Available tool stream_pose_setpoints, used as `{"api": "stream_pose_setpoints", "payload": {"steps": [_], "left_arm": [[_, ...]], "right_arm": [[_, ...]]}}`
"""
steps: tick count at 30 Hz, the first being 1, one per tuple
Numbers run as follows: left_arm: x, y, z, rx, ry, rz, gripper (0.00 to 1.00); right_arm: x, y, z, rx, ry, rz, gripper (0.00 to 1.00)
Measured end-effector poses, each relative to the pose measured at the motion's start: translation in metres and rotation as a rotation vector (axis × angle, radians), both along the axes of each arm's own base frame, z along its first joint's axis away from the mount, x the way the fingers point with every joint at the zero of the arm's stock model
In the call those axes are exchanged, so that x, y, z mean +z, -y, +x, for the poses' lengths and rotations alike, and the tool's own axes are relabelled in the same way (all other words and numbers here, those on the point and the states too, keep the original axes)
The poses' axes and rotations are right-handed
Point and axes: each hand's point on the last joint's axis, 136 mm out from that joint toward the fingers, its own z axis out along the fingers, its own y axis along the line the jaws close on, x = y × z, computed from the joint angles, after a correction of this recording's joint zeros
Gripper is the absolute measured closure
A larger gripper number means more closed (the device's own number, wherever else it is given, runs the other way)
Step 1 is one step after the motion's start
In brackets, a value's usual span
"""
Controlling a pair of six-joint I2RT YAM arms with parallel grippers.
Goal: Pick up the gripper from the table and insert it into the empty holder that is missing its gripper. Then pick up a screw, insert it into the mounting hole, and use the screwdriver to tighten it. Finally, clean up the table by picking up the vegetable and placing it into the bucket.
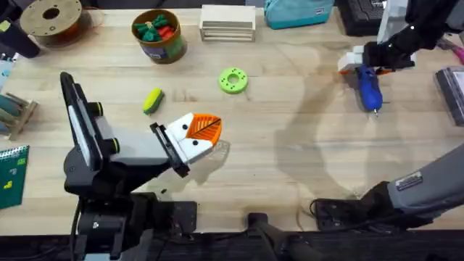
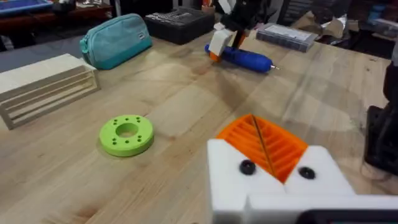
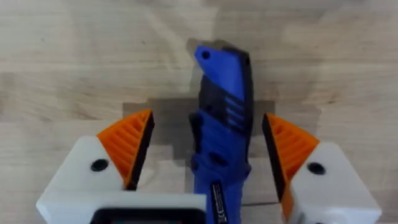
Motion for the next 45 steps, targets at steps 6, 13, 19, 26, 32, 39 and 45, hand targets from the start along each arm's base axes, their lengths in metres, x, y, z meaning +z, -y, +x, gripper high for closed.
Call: {"api": "stream_pose_setpoints", "payload": {"steps": [6,13,19,26,32,39,45], "left_arm": [[0.000,0.000,0.000,0.000,0.000,0.000,0.996],[0.000,0.000,0.000,0.000,0.000,0.000,0.996],[0.000,0.000,0.000,0.000,0.000,0.000,0.996],[0.000,0.000,0.000,0.001,0.000,0.000,0.996],[0.000,0.000,0.000,0.001,0.000,0.000,0.996],[0.000,0.000,0.000,0.001,0.000,0.000,0.996],[0.000,0.000,0.000,0.001,0.000,0.000,0.996]], "right_arm": [[0.004,0.003,0.010,0.011,0.044,-0.016,0.010],[0.003,0.007,0.009,0.004,0.042,-0.013,0.010],[-0.013,0.010,0.006,-0.021,0.014,0.029,0.010],[-0.013,0.011,0.006,-0.025,0.016,0.033,0.010],[-0.013,0.010,0.005,-0.025,0.011,0.034,0.034],[-0.013,0.010,0.004,-0.025,0.009,0.034,0.037],[-0.013,0.010,0.004,-0.025,0.007,0.035,0.044]]}}
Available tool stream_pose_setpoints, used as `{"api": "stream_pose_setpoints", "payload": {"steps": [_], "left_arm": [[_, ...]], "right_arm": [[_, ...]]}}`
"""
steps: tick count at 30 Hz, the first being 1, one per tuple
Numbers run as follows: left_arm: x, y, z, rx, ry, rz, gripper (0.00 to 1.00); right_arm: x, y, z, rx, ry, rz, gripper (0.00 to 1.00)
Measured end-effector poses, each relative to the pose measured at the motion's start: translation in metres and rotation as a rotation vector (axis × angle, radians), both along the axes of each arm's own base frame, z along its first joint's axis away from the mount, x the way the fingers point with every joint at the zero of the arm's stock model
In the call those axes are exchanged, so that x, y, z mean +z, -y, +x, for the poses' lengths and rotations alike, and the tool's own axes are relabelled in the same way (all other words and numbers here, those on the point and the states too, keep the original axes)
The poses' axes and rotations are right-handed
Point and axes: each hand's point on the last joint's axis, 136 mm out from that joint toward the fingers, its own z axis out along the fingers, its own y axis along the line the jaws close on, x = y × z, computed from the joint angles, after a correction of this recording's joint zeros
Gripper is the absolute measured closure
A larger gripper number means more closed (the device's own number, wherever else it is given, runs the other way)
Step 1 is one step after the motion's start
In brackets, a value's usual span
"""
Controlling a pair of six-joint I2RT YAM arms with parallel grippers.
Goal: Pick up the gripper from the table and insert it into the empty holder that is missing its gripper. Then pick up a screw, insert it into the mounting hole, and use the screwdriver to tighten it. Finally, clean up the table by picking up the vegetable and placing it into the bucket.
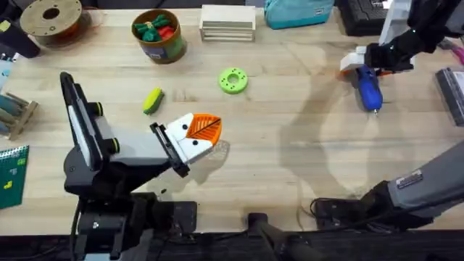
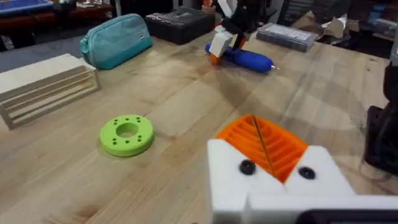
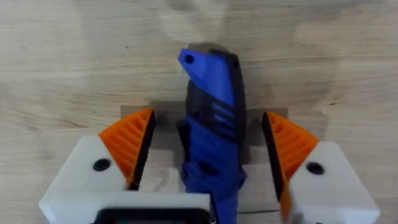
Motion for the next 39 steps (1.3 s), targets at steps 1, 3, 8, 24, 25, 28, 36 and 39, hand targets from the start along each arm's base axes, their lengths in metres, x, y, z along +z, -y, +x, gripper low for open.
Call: {"api": "stream_pose_setpoints", "payload": {"steps": [1,3,8,24,25,28,36,39], "left_arm": [[0.000,0.000,0.000,0.000,0.000,0.000,0.996],[0.000,0.000,0.000,0.000,0.000,0.000,0.996],[0.000,0.000,0.000,0.000,0.000,0.000,0.996],[0.000,0.000,0.000,0.000,0.000,0.000,0.996],[0.000,0.000,0.000,0.000,0.000,0.000,0.996],[0.000,0.000,0.000,0.000,0.000,0.000,0.996],[0.000,0.000,0.000,0.000,0.000,0.000,0.996],[0.000,0.000,0.000,0.000,0.000,0.000,0.996]], "right_arm": [[0.000,0.000,0.000,0.000,-0.001,0.000,0.046],[0.000,0.000,0.000,0.000,-0.002,0.000,0.046],[0.000,-0.001,-0.002,0.002,-0.008,0.002,0.148],[0.001,0.001,-0.003,-0.004,-0.013,0.004,0.982],[0.009,-0.007,-0.018,-0.007,-0.049,0.023,0.985],[0.034,-0.012,-0.016,0.004,0.004,0.007,0.986],[0.135,-0.049,-0.034,0.063,0.193,-0.030,0.991],[0.159,-0.059,-0.050,0.057,0.225,-0.018,0.993]]}}
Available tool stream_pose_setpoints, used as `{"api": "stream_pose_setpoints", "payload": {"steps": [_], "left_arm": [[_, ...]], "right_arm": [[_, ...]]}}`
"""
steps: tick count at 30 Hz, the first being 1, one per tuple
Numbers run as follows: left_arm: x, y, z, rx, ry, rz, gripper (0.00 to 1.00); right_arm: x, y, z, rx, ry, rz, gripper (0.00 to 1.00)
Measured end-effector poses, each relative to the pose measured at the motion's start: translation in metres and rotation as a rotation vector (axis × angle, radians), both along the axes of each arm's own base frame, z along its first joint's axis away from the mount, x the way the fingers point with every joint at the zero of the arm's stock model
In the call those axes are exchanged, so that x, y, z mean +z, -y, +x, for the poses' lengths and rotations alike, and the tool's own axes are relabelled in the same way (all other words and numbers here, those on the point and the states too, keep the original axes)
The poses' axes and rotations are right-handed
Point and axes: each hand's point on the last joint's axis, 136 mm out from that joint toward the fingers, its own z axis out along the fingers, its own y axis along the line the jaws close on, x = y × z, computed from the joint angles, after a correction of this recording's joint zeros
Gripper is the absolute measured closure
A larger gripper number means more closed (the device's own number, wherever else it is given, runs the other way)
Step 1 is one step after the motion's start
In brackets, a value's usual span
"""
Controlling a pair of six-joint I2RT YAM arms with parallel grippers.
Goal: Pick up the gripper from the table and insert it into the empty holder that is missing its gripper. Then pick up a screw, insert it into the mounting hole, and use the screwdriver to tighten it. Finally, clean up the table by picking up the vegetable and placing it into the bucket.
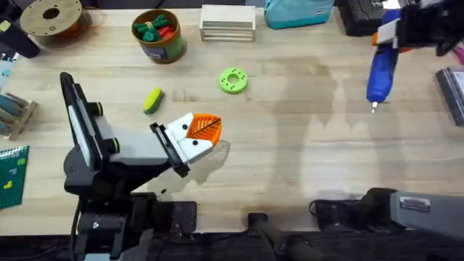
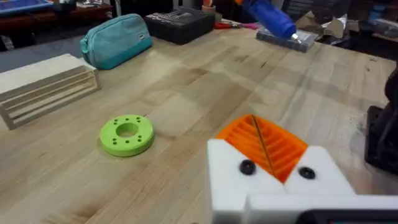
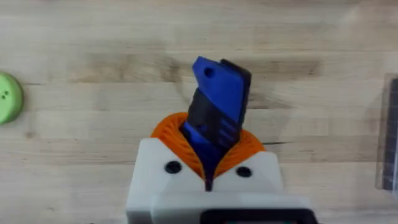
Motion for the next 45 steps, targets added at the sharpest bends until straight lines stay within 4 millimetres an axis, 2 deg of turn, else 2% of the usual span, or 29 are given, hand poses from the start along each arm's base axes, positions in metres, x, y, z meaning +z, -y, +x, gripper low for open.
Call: {"api": "stream_pose_setpoints", "payload": {"steps": [5,6,7,10,13,16,23,27,29,30,34,40,43,44,45], "left_arm": [[0.000,0.000,0.000,0.000,0.000,0.000,0.996],[0.000,0.000,0.000,0.000,0.000,0.000,0.996],[0.000,0.000,0.000,0.000,0.000,0.000,0.996],[0.000,0.000,0.000,0.000,0.000,0.000,0.996],[0.000,0.000,0.000,0.000,0.000,0.000,0.996],[0.000,0.000,0.000,0.000,0.000,0.000,0.996],[0.000,0.000,0.000,0.000,0.000,0.000,0.996],[0.000,0.000,0.000,0.000,0.000,0.000,0.996],[0.000,0.000,0.000,0.000,0.000,0.000,0.996],[0.000,0.000,0.000,0.000,0.000,0.000,0.996],[0.000,0.000,0.000,0.000,0.000,0.000,0.996],[0.000,0.000,0.000,0.000,0.000,0.000,0.996],[0.000,0.000,0.000,0.000,0.000,0.000,0.996],[0.000,0.000,0.000,0.000,0.000,0.000,0.996],[0.000,0.000,0.000,0.000,0.000,0.000,0.996]], "right_arm": [[0.028,-0.004,-0.018,-0.040,0.122,0.004,0.993],[0.028,-0.005,-0.024,-0.047,0.145,0.005,0.993],[0.017,-0.010,-0.042,-0.057,0.195,0.012,0.993],[0.003,-0.015,-0.057,-0.064,0.243,0.025,0.993],[0.002,-0.021,-0.061,-0.049,0.320,0.044,0.993],[0.011,-0.032,-0.058,-0.003,0.408,0.083,0.993],[0.034,-0.074,-0.041,0.200,0.531,0.265,0.993],[0.058,-0.107,-0.039,0.391,0.621,0.392,0.993],[0.071,-0.122,-0.043,0.482,0.663,0.442,0.993],[0.078,-0.136,-0.051,0.558,0.672,0.497,0.994],[0.080,-0.151,-0.061,0.589,0.640,0.570,0.993],[0.083,-0.162,-0.077,0.593,0.608,0.620,0.994],[0.097,-0.174,-0.085,0.654,0.654,0.614,0.994],[0.112,-0.192,-0.092,0.749,0.712,0.613,0.994],[0.117,-0.198,-0.094,0.781,0.732,0.613,0.994]]}}
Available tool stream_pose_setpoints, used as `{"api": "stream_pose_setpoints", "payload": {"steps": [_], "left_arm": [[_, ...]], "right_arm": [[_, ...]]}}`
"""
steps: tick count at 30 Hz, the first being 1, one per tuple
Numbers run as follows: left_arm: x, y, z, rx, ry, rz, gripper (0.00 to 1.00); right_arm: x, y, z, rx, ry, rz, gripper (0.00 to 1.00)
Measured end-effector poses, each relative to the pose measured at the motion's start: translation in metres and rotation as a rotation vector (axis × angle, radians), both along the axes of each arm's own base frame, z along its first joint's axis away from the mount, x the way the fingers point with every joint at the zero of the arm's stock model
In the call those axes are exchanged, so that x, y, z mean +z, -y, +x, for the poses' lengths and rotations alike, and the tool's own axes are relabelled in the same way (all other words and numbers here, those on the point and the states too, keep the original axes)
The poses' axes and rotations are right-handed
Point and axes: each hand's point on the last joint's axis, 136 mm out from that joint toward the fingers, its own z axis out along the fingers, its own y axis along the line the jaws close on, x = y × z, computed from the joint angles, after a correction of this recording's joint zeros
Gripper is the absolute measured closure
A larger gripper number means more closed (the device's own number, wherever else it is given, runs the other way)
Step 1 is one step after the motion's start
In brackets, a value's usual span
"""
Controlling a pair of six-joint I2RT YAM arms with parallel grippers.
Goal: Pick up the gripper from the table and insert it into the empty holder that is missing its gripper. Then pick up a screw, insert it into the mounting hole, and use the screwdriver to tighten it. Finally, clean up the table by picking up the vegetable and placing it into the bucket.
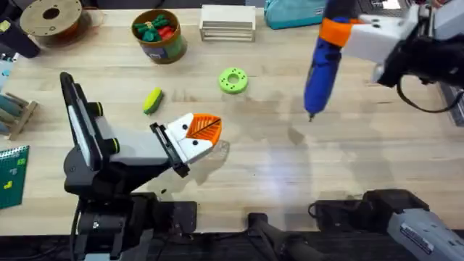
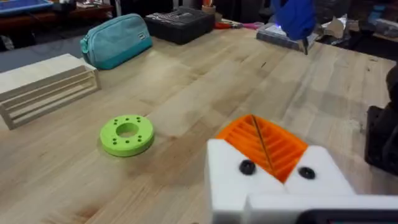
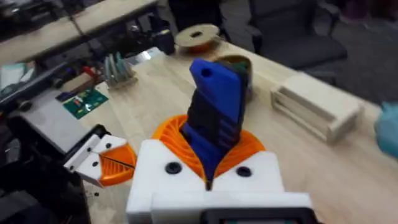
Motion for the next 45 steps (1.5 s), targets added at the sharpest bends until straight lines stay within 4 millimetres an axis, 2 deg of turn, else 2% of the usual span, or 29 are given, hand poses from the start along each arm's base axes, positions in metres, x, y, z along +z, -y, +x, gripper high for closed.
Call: {"api": "stream_pose_setpoints", "payload": {"steps": [5,6,7,8,10,11,15,19,22,27,36,40,45], "left_arm": [[0.000,0.000,0.000,0.000,0.000,0.000,0.996],[0.000,0.000,0.000,0.000,0.000,0.000,0.996],[0.000,0.000,0.000,0.000,0.000,0.000,0.996],[0.000,0.000,0.000,0.000,0.000,0.000,0.996],[0.000,0.000,0.000,0.000,0.000,0.000,0.996],[0.000,0.000,0.000,0.001,0.000,0.000,0.996],[0.000,0.000,0.000,0.002,0.000,0.000,0.996],[0.000,0.000,0.000,0.002,0.000,0.000,0.996],[0.000,0.000,0.000,0.002,0.000,0.000,0.996],[0.000,0.000,0.000,0.002,0.000,0.000,0.996],[0.000,0.000,0.000,0.002,0.000,0.000,0.996],[0.000,0.000,0.000,0.002,0.000,0.000,0.996],[0.000,0.000,0.000,0.002,0.000,0.000,0.996]], "right_arm": [[0.024,-0.033,-0.008,0.127,0.152,0.011,0.994],[0.035,-0.053,-0.013,0.202,0.234,0.025,0.994],[0.038,-0.060,-0.015,0.228,0.260,0.031,0.994],[0.048,-0.080,-0.023,0.302,0.343,0.053,0.994],[0.053,-0.092,-0.028,0.350,0.387,0.068,0.994],[0.055,-0.107,-0.031,0.401,0.435,0.086,0.994],[0.052,-0.126,-0.031,0.456,0.480,0.110,0.994],[0.050,-0.143,-0.033,0.496,0.501,0.142,0.994],[0.056,-0.152,-0.038,0.500,0.506,0.182,0.994],[0.070,-0.163,-0.055,0.519,0.535,0.239,0.994],[0.077,-0.185,-0.079,0.558,0.531,0.299,0.994],[0.075,-0.193,-0.083,0.572,0.538,0.316,0.994],[0.063,-0.204,-0.079,0.573,0.499,0.307,0.994]]}}
